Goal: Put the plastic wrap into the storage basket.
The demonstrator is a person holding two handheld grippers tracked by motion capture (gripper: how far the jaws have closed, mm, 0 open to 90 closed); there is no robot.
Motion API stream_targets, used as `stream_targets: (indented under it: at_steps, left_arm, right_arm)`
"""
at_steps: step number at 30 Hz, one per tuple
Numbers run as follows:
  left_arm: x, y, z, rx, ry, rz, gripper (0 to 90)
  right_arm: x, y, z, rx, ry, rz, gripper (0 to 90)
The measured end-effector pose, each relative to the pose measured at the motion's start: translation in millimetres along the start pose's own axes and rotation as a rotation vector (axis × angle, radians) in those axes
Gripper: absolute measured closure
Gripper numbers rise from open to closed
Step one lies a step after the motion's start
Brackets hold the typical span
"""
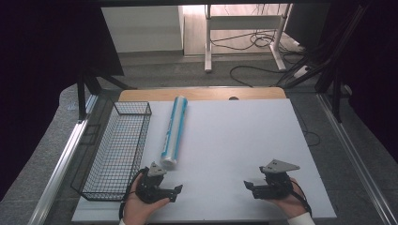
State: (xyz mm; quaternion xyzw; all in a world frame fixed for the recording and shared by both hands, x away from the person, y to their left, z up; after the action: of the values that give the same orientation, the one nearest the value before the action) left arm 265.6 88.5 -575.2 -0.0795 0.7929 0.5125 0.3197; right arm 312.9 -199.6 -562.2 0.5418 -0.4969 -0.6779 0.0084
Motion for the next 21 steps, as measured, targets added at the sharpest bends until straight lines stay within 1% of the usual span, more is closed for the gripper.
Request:
stream_targets:
  at_steps: [5,9,12,16,21]
  left_arm:
    - [-0.3,0.5,1.2,-0.007,0.002,-0.003,16.3]
    - [0.1,0.9,0.8,-0.010,-0.001,-0.003,16.5]
    - [0.4,1.1,0.4,-0.013,-0.002,-0.001,16.6]
    - [0.6,1.7,-1.6,-0.016,-0.003,-0.003,16.5]
    - [-3.3,5.1,-6.8,-0.014,-0.001,-0.017,16.6]
  right_arm:
    - [0.2,-0.1,-0.5,-0.001,-0.001,-0.002,18.8]
    - [-2.8,2.0,-2.1,0.024,0.019,-0.017,20.6]
    - [-3.1,1.1,-2.7,0.029,0.013,-0.017,20.6]
    - [-1.0,-0.2,-3.2,0.032,0.012,-0.002,20.5]
    - [-1.5,1.2,-3.6,0.039,0.010,-0.006,20.5]
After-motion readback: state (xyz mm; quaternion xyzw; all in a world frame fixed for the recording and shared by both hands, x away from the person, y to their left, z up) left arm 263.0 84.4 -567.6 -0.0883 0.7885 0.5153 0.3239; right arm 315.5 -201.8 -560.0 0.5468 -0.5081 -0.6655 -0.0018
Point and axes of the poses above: each handheld gripper's, and its own axes: y roughly backward along the jaws, x roughly out of its underside, z roughly to its left, the point moved 10 cm from there along -y, roughly forward along the jaws, and after that the axes turned 8 degrees about y, right-handed, at the moved point
